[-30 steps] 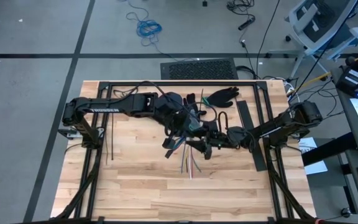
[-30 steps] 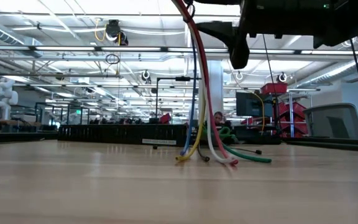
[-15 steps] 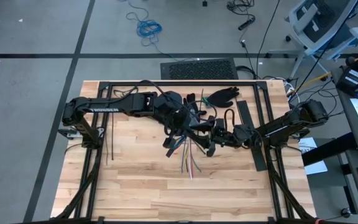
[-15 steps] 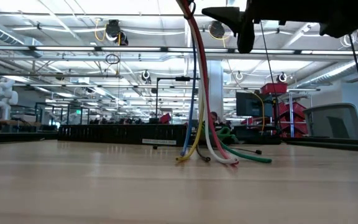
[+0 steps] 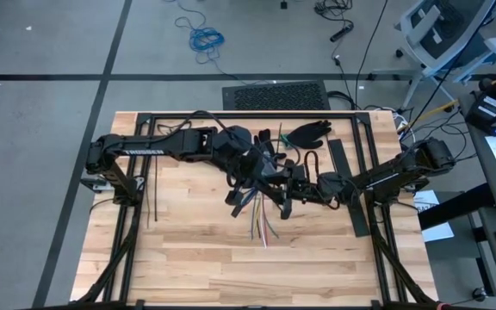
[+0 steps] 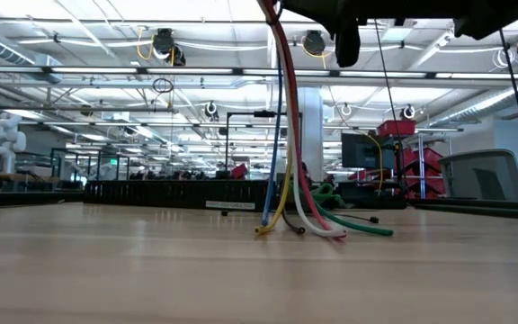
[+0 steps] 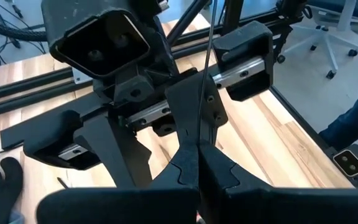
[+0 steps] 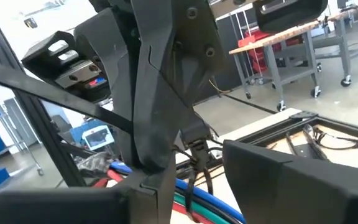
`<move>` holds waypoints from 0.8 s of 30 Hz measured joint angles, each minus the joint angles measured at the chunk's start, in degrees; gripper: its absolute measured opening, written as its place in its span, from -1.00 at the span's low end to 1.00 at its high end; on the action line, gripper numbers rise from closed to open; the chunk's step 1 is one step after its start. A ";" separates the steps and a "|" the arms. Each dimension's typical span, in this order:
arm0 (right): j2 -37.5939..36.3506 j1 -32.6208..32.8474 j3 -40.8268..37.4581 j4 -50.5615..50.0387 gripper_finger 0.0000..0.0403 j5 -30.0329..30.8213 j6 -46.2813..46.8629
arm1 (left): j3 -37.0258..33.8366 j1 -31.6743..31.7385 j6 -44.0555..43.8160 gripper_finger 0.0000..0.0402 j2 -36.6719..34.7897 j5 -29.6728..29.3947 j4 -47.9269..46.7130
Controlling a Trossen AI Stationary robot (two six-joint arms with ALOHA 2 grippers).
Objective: Ziptie cables
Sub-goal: Wrap the cable wires with the black zip tie
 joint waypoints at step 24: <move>0.09 0.00 0.54 2.31 -0.97 -0.36 -0.67 | 0.00 0.83 -0.03 -1.00 0.09 -1.06 2.22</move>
